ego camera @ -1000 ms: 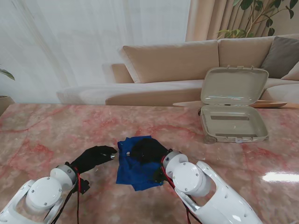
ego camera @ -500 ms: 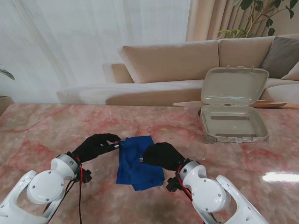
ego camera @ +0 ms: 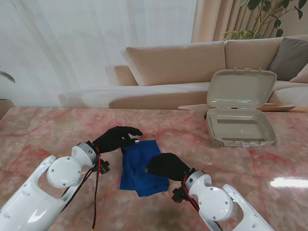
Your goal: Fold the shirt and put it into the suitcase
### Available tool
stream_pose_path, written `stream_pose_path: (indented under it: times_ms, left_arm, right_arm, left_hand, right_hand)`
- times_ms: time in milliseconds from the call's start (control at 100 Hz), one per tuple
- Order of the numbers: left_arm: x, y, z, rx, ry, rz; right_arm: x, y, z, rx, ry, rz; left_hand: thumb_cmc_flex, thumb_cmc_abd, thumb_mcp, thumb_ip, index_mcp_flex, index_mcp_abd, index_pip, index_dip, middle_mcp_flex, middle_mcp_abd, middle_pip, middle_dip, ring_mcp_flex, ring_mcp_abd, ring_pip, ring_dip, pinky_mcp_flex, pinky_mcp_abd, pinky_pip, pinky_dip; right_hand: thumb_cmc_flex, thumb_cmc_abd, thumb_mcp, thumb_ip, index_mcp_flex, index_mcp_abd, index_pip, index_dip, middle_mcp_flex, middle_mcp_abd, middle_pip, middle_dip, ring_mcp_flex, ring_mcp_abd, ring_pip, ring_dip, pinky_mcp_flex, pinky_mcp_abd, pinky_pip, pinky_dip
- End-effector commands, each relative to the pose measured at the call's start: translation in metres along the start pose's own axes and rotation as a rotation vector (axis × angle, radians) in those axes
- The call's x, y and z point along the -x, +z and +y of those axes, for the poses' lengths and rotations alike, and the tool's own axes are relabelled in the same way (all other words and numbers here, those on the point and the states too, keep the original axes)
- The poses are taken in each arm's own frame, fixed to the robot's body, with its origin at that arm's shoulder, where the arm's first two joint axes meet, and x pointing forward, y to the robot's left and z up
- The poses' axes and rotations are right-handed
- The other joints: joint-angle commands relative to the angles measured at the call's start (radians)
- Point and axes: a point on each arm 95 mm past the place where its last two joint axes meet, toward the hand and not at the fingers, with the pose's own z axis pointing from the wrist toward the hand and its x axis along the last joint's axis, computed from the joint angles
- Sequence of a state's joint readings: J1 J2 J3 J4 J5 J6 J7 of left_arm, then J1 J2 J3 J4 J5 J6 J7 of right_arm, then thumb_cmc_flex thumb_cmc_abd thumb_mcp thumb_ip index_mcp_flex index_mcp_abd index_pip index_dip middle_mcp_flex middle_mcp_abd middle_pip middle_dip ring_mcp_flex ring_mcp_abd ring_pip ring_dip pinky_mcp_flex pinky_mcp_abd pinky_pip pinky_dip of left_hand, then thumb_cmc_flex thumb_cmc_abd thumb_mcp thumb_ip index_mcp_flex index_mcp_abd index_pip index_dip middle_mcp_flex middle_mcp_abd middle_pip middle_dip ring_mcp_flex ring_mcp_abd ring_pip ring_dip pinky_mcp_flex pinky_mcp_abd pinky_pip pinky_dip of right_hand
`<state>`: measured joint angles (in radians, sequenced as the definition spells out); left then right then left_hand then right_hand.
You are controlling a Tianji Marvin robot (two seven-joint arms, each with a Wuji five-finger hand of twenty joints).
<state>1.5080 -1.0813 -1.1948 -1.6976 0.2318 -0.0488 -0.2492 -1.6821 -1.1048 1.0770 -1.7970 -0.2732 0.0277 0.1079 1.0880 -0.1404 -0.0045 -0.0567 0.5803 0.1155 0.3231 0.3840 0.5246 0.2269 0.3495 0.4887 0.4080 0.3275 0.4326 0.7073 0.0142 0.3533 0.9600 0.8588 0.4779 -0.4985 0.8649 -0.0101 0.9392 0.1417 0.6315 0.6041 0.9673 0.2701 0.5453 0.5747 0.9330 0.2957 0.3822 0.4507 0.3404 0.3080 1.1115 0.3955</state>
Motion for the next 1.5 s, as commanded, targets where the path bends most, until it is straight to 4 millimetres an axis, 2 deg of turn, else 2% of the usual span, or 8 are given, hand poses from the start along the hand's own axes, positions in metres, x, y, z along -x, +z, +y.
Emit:
stream_pose_path:
  times_ms: [0,260,410,540,1050,1230,1490]
  left_arm:
    - [0.004,0.004,0.006,0.024,0.003,0.0]
    - [0.023,0.015,0.017,0.112,0.027,-0.019]
    - [0.035,0.017,0.019,0.158,0.196,-0.025]
    - [0.046,0.019,0.019,0.185,0.272,-0.037]
    - [0.079,0.027,0.023,0.208,0.25,-0.103]
    - [0.081,0.03,0.023,0.205,0.229,-0.108]
    - [0.066,0.027,0.006,0.138,0.239,-0.093]
  right_arm:
    - [0.008,-0.001,-0.01,-0.037,0.016,-0.016]
    - [0.012,0.004,-0.02,-0.072,0.031,-0.012]
    - [0.015,0.006,-0.026,-0.095,0.035,-0.007]
    - [0.016,0.007,-0.029,-0.106,0.034,-0.003]
    - [0.031,0.011,-0.037,-0.167,0.028,-0.009]
    - [0.032,0.011,-0.035,-0.16,0.032,-0.013]
    - [0.021,0.005,-0.022,-0.09,0.024,0.012]
  left_hand:
    - [0.063,-0.023,-0.017,0.008,-0.007,-0.051,0.026,0.018,-0.027,-0.007,-0.004,-0.008,-0.012,0.0,-0.027,-0.005,-0.013,0.015,-0.005,0.003]
    - [0.093,-0.049,-0.008,0.011,-0.007,-0.068,0.049,0.023,-0.041,-0.008,0.0,-0.01,-0.018,-0.005,-0.025,-0.003,-0.017,0.011,-0.002,0.012]
    - [0.09,-0.054,-0.01,0.009,-0.005,-0.076,0.062,0.022,-0.042,-0.009,0.004,-0.013,-0.004,-0.012,-0.014,0.003,0.002,0.006,0.013,0.023]
    - [0.092,-0.051,-0.008,0.009,-0.01,-0.066,0.07,0.018,-0.046,-0.011,0.01,-0.014,-0.004,-0.017,-0.007,0.008,0.006,-0.001,0.023,0.03]
    - [0.096,-0.031,-0.004,0.011,-0.029,-0.045,0.083,0.001,-0.067,-0.008,0.017,-0.025,-0.005,-0.022,0.008,0.016,0.015,-0.015,0.044,0.036]
    - [0.091,-0.023,-0.007,0.01,-0.035,-0.05,0.087,-0.001,-0.068,-0.006,0.018,-0.03,-0.007,-0.023,0.011,0.017,0.013,-0.016,0.046,0.035]
    - [0.069,-0.008,-0.015,0.007,-0.04,-0.058,0.08,-0.007,-0.068,0.0,0.014,-0.036,-0.01,-0.018,0.01,0.015,0.011,-0.021,0.041,0.03]
  right_hand:
    - [-0.022,0.011,-0.028,0.0,0.006,-0.002,-0.014,0.019,-0.018,-0.005,-0.01,-0.019,-0.017,-0.029,-0.008,-0.028,-0.011,-0.04,-0.008,-0.027]
    - [-0.019,0.013,-0.036,0.004,0.003,-0.006,-0.021,0.029,-0.022,-0.01,-0.009,-0.019,-0.02,-0.036,-0.014,-0.028,-0.014,-0.049,-0.014,-0.031]
    - [-0.022,0.008,-0.033,0.004,0.005,-0.012,-0.02,0.033,-0.021,-0.015,-0.007,-0.019,-0.016,-0.04,-0.013,-0.028,-0.012,-0.053,-0.014,-0.032]
    - [-0.026,0.002,-0.023,0.002,0.009,-0.013,-0.017,0.034,-0.017,-0.015,-0.003,-0.019,-0.012,-0.039,-0.009,-0.027,-0.008,-0.053,-0.012,-0.032]
    - [-0.026,0.007,-0.014,-0.004,0.028,-0.004,-0.007,0.029,0.007,-0.009,0.007,-0.02,0.008,-0.029,0.011,-0.021,0.001,-0.043,0.011,-0.029]
    - [-0.027,0.014,-0.02,-0.001,0.024,0.0,-0.012,0.028,-0.001,-0.005,0.004,-0.022,-0.001,-0.028,0.008,-0.022,-0.004,-0.042,0.014,-0.03]
    - [-0.033,0.014,-0.027,0.003,0.02,-0.009,-0.022,0.033,-0.006,-0.012,0.0,-0.023,-0.005,-0.034,0.006,-0.022,-0.001,-0.045,0.016,-0.029]
